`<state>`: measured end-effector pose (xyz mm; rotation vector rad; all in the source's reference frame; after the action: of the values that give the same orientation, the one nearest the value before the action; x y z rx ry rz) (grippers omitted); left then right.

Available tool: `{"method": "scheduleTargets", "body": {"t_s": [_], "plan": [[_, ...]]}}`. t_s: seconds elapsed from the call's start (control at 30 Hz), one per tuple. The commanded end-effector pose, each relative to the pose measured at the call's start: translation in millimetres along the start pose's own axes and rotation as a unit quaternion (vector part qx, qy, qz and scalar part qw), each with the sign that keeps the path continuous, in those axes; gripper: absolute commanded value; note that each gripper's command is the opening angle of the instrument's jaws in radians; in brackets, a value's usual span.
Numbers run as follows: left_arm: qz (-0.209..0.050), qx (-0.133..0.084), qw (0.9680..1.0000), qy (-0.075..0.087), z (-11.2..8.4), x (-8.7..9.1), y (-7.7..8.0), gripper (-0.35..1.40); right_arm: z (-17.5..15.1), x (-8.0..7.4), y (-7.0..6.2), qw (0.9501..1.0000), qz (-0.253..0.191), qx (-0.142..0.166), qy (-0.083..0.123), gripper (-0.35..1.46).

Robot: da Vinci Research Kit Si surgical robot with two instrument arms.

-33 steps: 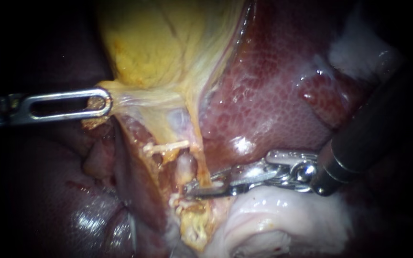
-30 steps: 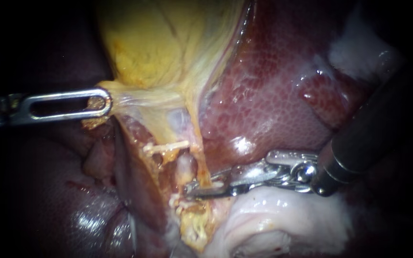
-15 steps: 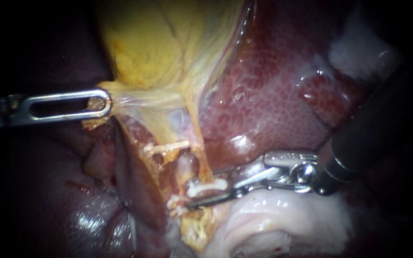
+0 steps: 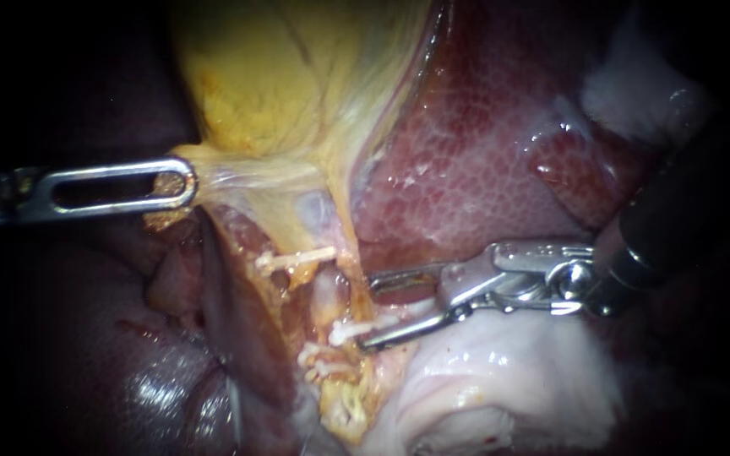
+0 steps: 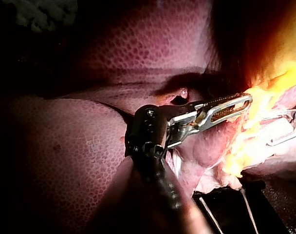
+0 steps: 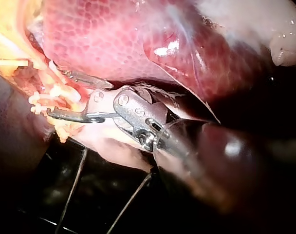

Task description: Going back first clip right tube

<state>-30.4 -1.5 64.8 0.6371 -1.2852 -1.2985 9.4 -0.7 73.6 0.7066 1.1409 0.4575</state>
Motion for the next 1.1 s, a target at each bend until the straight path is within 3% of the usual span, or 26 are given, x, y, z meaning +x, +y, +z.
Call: {"method": "scheduleTargets", "body": {"t_s": [0.03,0.27,0.4,0.57,0.7,0.93,1.1], "plan": [[0.0,0.0,1.0,0.0,0.0,0.1,0.1,-0.35,-0.9,0.6,-0.3,1.0,-0.002,-0.003,0.004,0.6],[0.0,-0.001,1.0,0.0,0.2,0.1,0.0,-0.35,-7.0,6.0,-2.6,0.9992,-0.023,-0.013,0.031,0.6],[0.001,-0.003,1.0,-0.002,0.4,0.3,0.0,-0.35,-9.3,7.6,-3.3,0.9986,-0.03,-0.016,0.041,0.6],[0.004,0.0,1.0,-0.001,1.5,1.4,0.2,-0.35,-10.1,8.0,-3.8,0.9985,-0.029,-0.017,0.043,0.6],[0.015,0.005,0.9998,0.009,4.5,4.2,0.8,-0.35,-9.9,7.8,-3.9,0.9984,-0.029,-0.017,0.044,0.6],[0.023,0.008,0.9994,0.024,9.8,7.3,1.3,-0.35,-9.9,7.9,-4.3,0.9985,-0.029,-0.017,0.044,0.6],[0.027,0.008,0.9992,0.028,10.9,8.3,2.0,-0.35,-9.9,7.9,-4.4,0.9985,-0.029,-0.017,0.044,0.6]]}}
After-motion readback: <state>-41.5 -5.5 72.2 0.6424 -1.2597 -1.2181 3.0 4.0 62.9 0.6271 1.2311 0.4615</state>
